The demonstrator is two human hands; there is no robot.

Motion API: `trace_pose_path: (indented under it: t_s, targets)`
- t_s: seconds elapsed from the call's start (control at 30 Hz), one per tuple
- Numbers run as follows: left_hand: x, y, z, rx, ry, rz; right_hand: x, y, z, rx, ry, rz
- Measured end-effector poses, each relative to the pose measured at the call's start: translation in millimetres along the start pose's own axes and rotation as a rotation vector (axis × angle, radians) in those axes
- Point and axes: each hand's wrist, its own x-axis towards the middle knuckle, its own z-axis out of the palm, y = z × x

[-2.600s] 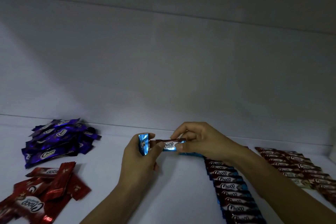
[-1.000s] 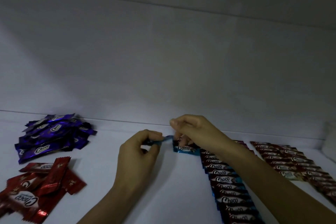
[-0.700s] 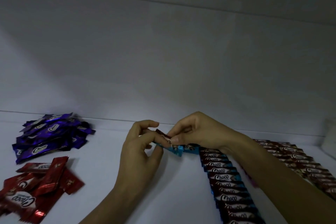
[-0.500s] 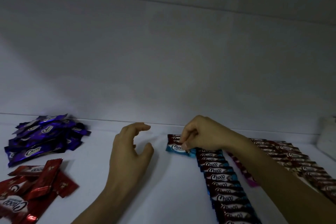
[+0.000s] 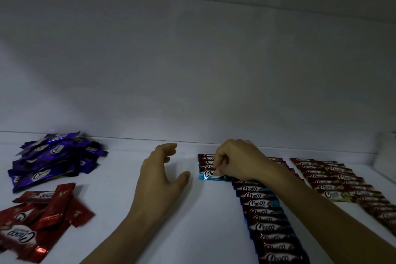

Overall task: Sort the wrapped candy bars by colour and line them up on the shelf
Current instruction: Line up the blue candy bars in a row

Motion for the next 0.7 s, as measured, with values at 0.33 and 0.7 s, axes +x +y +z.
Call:
trace_pose_path:
  t_s: [0.33, 0.7]
  targets:
    - [-2.9, 3.8, -0.7, -0.024, -0.011, 0.063, -0.3, 3.5, 1.4, -0.033, 0.042, -0.043]
    - [-1.3, -0.3, 2.9, 0.06, 0.005, 0.065, 3.8, 9.2, -3.8, 0.043, 0.077, -0.039]
